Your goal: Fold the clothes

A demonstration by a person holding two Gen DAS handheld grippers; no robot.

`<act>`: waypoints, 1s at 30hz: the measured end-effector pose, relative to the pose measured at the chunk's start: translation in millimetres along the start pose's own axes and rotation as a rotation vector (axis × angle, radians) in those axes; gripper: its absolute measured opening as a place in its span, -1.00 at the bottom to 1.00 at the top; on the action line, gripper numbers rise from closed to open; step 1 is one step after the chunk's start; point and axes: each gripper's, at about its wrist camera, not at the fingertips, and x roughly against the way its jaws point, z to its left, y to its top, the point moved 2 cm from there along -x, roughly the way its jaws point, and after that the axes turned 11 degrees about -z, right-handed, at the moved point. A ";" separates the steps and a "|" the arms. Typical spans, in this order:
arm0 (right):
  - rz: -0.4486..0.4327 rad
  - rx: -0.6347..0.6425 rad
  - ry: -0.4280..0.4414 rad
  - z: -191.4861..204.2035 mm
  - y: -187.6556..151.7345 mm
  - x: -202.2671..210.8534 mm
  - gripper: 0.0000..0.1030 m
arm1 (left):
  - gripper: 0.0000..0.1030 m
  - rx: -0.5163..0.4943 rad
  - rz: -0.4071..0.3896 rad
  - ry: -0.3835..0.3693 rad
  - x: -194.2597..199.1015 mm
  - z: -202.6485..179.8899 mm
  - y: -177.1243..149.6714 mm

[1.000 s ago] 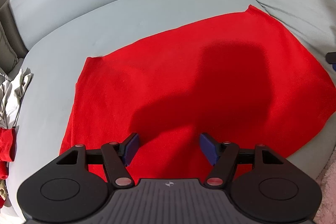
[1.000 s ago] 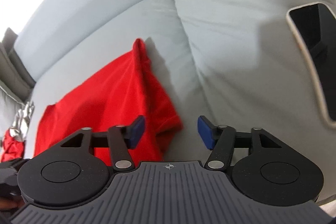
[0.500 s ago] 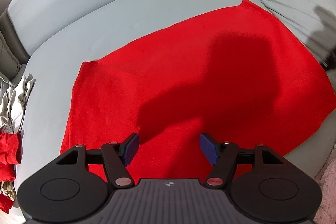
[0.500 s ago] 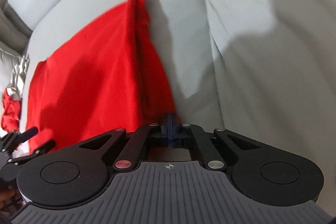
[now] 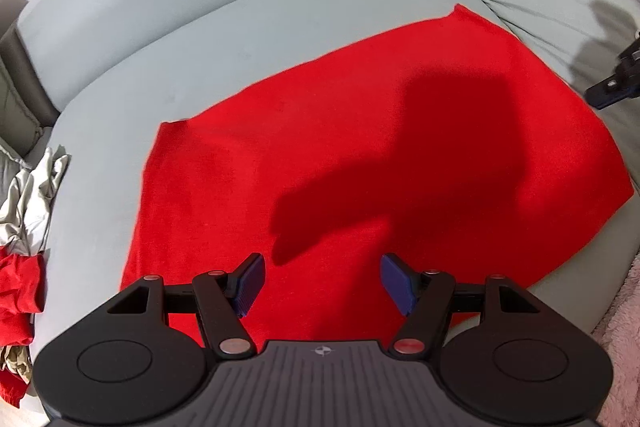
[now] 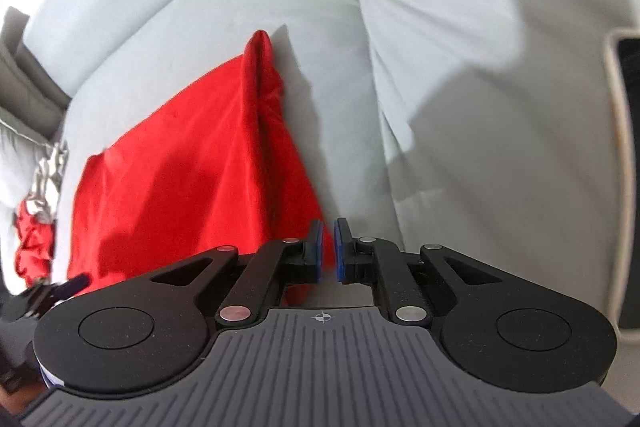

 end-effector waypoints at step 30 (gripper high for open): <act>0.224 0.119 -0.115 15.6 -35.4 -5.5 -0.67 | 0.28 0.012 -0.005 -0.015 2.8 7.7 -8.4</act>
